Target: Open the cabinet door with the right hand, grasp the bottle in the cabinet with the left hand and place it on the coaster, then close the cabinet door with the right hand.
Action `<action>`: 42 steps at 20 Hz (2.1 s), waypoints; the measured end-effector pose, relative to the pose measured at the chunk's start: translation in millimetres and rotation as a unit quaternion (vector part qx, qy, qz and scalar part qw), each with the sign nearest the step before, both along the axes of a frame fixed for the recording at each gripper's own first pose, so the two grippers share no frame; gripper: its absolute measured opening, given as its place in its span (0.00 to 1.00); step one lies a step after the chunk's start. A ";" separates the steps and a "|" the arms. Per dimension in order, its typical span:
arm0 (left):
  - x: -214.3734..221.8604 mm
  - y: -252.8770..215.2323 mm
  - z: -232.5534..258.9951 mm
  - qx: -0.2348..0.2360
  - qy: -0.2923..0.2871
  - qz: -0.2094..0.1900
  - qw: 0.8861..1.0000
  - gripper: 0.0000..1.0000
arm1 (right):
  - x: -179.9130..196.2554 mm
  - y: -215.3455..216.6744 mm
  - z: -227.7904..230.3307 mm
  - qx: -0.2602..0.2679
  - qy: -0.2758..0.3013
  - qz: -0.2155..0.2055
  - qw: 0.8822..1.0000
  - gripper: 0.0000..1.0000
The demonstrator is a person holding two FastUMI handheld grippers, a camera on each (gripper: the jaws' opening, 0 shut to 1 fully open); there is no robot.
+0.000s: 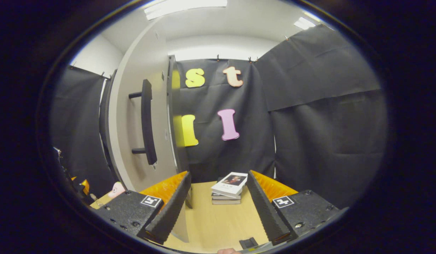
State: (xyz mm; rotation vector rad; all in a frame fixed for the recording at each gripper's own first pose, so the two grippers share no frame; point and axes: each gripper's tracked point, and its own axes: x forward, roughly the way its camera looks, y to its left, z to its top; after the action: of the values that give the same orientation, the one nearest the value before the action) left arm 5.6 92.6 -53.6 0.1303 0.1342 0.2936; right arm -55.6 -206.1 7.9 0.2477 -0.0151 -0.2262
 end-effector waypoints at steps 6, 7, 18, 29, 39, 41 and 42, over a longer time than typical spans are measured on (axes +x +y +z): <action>8.3 -53.8 42.5 -0.007 0.005 -0.081 0.997 0.95 | 3.0 -0.7 13.7 -0.011 -0.022 0.022 0.999 1.00; 8.3 -62.5 46.0 -0.015 0.005 -0.090 0.996 0.95 | 4.1 1.6 20.8 -0.009 -0.030 0.027 0.999 1.00; -7.4 -87.7 41.2 -0.048 0.009 -0.125 0.991 0.95 | 20.6 5.8 77.8 -0.052 -0.046 0.073 0.995 0.98; -22.7 -84.3 31.2 -0.024 0.009 -0.134 0.991 0.95 | 34.4 27.3 77.5 -0.084 -0.033 0.064 0.994 0.93; -24.9 -64.6 19.2 -0.026 0.002 -0.126 0.992 0.95 | 33.5 63.7 79.9 -0.093 -0.035 0.077 0.992 0.96; -24.8 -60.9 20.5 -0.023 0.000 -0.129 0.991 0.95 | 33.4 76.4 80.5 -0.094 -0.039 0.084 0.991 0.96; -25.0 -59.2 21.9 -0.022 -0.004 -0.130 0.991 0.95 | 33.2 82.6 81.3 -0.094 -0.042 0.087 0.991 0.96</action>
State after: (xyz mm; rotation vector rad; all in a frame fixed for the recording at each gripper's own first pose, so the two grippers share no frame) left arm -19.4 33.4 -31.7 0.1023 0.1146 0.0312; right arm -22.4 -123.6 89.2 0.0694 -0.0981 -0.0390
